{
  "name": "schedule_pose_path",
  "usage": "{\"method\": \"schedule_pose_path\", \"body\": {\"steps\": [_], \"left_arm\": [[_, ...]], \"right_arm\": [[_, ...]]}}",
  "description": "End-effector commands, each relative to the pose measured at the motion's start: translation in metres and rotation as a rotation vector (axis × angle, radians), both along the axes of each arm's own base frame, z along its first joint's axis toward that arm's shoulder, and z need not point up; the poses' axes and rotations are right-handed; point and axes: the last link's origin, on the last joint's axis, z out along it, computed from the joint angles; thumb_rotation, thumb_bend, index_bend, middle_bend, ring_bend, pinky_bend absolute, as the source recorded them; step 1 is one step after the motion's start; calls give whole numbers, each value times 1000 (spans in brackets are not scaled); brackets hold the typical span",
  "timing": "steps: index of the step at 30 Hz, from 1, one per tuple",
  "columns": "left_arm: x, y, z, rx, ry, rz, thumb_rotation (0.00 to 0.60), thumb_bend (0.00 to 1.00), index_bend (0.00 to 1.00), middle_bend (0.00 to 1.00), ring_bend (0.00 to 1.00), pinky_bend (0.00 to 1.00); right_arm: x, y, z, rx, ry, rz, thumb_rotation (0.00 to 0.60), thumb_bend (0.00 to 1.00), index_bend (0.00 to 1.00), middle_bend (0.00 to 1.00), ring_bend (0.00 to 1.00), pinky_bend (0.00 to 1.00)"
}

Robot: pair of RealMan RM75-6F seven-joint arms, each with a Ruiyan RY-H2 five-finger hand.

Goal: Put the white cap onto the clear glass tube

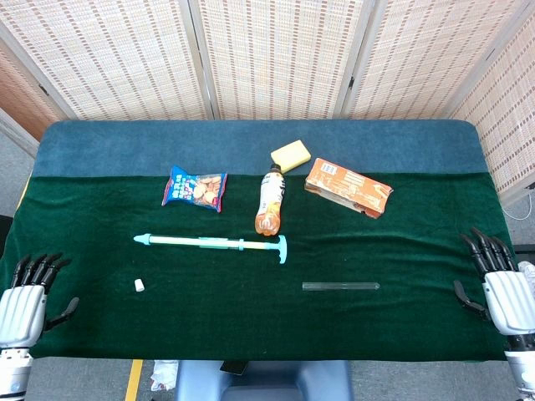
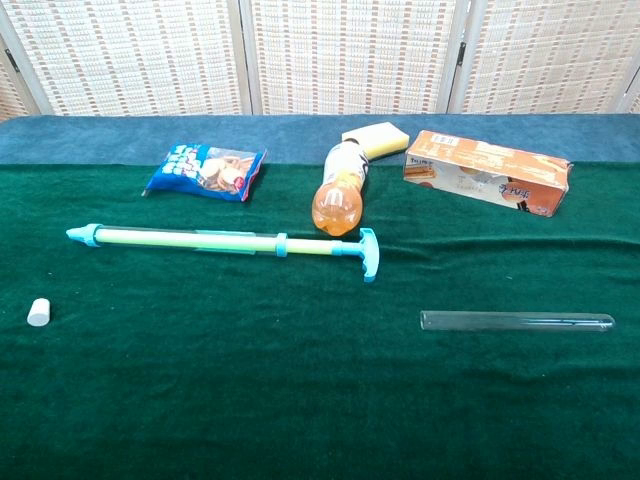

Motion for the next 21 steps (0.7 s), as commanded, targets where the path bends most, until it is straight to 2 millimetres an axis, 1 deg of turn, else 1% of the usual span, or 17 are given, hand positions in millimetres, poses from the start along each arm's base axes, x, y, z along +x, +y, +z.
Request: {"method": "schedule_pose_path", "body": {"steps": [1, 9, 13, 17, 21], "left_arm": [[0, 0, 0, 4, -1, -1, 600, 333, 237, 183, 146, 0], [-3, -1, -1, 1, 14, 10, 600, 334, 254, 183, 157, 0], [-2, 3, -1, -5, 22, -8, 600, 335, 253, 183, 158, 0], [0, 13, -6, -38, 37, -41, 600, 336, 249, 183, 158, 0], [3, 28, -14, -87, 50, -80, 600, 337, 239, 183, 158, 0]], "right_arm": [[0, 0, 0, -2, 1, 0, 600, 492, 27, 29, 21, 0], [2, 0, -1, 8, 1, 3, 600, 493, 27, 30, 24, 0], [3, -1, -2, 12, 3, 7, 600, 493, 27, 30, 24, 0], [3, -2, -1, 12, 3, 10, 600, 493, 27, 30, 23, 0], [2, -2, -2, 17, 3, 11, 600, 493, 27, 30, 23, 0]]}}
